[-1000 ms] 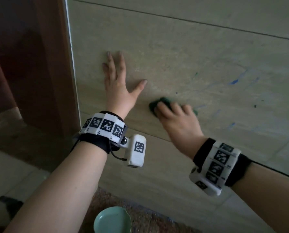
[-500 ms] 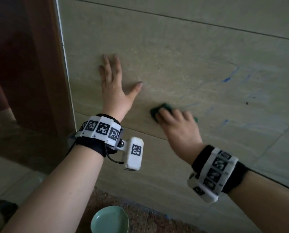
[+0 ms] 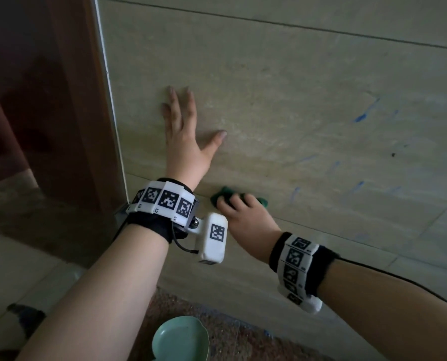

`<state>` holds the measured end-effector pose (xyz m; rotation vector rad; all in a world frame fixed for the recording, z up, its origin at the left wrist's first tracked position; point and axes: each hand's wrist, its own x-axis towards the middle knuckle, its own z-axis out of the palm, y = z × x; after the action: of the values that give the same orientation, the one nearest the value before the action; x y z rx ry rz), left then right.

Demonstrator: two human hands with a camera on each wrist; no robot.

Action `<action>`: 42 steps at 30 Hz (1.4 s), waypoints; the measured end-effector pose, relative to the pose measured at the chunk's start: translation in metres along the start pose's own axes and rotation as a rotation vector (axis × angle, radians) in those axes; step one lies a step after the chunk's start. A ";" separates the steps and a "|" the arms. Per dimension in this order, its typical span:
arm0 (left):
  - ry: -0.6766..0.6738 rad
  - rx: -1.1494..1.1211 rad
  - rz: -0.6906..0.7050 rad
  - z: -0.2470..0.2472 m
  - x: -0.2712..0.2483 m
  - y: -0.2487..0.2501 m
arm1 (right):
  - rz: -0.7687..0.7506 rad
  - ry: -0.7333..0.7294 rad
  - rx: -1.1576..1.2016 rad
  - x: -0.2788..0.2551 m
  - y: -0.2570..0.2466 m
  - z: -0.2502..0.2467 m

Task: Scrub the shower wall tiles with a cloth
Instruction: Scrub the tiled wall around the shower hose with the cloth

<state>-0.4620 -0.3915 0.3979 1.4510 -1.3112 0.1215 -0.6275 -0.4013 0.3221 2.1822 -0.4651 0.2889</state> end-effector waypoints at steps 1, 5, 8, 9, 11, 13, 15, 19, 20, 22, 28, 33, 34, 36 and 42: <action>0.001 0.002 -0.004 0.000 0.000 0.000 | -0.009 -0.009 0.008 -0.002 0.002 -0.002; 0.013 0.002 -0.023 0.001 0.001 0.003 | 0.209 0.151 0.044 0.003 0.043 -0.027; 0.039 -0.029 -0.074 0.002 -0.001 0.012 | 0.470 0.305 -0.042 0.007 0.100 -0.061; 0.059 -0.051 -0.059 0.003 -0.001 0.018 | 0.558 0.330 -0.061 0.007 0.117 -0.071; 0.099 -0.069 0.026 0.006 0.003 0.033 | 0.683 0.357 -0.069 0.005 0.136 -0.081; 0.122 -0.038 0.111 0.011 0.011 0.052 | 0.631 0.365 -0.070 0.003 0.129 -0.074; 0.146 0.009 0.157 0.014 0.021 0.068 | 0.423 0.312 -0.049 -0.008 0.104 -0.055; 0.129 0.069 0.107 0.019 0.027 0.076 | 0.031 0.067 -0.052 -0.054 0.059 -0.017; 0.117 0.074 0.093 0.020 0.026 0.075 | 0.009 0.038 -0.052 -0.061 0.057 -0.015; 0.104 0.078 0.077 0.019 0.025 0.075 | 0.049 0.056 -0.041 -0.058 0.067 -0.023; 0.091 0.034 0.045 0.015 0.031 0.085 | 0.572 0.352 -0.049 -0.003 0.157 -0.099; 0.063 -0.003 0.016 0.011 0.039 0.093 | 0.770 0.419 -0.042 0.036 0.159 -0.114; 0.063 -0.011 0.009 0.011 0.039 0.094 | 0.704 0.410 -0.035 0.043 0.149 -0.109; 0.064 -0.015 -0.006 0.011 0.040 0.096 | 0.611 0.388 -0.013 0.046 0.139 -0.104; 0.084 -0.009 0.066 0.015 0.035 0.102 | 1.027 0.359 -0.006 -0.021 0.165 -0.107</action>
<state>-0.5329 -0.4006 0.4805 1.3807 -1.2896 0.2180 -0.7213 -0.4039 0.4961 1.6518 -1.3330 1.1900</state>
